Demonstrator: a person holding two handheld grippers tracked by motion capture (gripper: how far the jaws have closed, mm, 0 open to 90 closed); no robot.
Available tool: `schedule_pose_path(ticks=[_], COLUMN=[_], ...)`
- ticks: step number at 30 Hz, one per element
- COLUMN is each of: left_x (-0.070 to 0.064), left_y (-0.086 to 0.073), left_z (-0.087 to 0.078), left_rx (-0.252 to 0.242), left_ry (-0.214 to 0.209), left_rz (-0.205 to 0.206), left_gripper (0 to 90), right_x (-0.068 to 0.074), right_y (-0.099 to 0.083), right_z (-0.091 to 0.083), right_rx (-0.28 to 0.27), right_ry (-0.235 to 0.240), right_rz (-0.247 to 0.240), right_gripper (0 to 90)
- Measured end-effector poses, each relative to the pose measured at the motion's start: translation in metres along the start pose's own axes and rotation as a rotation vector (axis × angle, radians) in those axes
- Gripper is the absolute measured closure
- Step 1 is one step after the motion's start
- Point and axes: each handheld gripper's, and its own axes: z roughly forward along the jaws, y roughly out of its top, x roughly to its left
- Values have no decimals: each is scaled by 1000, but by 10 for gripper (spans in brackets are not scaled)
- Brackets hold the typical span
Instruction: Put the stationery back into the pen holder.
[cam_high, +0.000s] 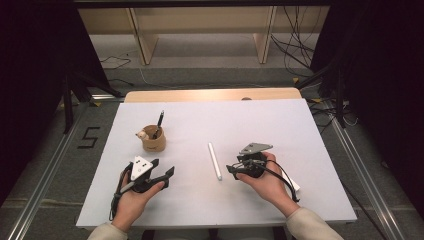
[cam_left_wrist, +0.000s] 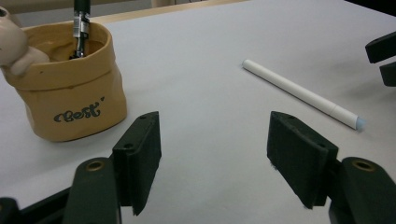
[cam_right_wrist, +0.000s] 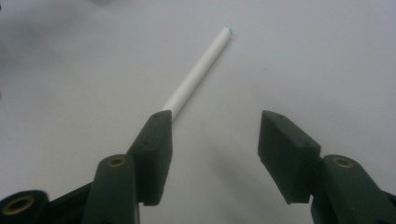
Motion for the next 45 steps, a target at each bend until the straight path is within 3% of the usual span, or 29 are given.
schedule_pose_path(ticks=[3, 8, 20, 28, 35, 45], left_x=[-1, -1, -3, -3, -3, -3], left_y=[0, -1, -2, -2, -2, -2], left_z=[1, 2, 4, 4, 4, 5], left_rx=[4, 6, 18, 20, 21, 23], left_ry=[-6, -7, -13, -17, -18, -18], left_rz=[4, 7, 12, 16, 16, 16], left_gripper=[350, 352, 353, 353, 353, 352], right_x=[1, 3, 7, 12, 10, 11], right_y=[6, 17, 41, 61, 71, 78], right_z=[0, 6, 35, 57, 72, 81], right_rx=[1, 59, 238, 316, 408, 461], right_ry=[-8, 6, 31, 46, 48, 31], right_rz=[30, 97, 147, 157, 217, 263], right_gripper=[480, 523, 557, 548, 551, 567])
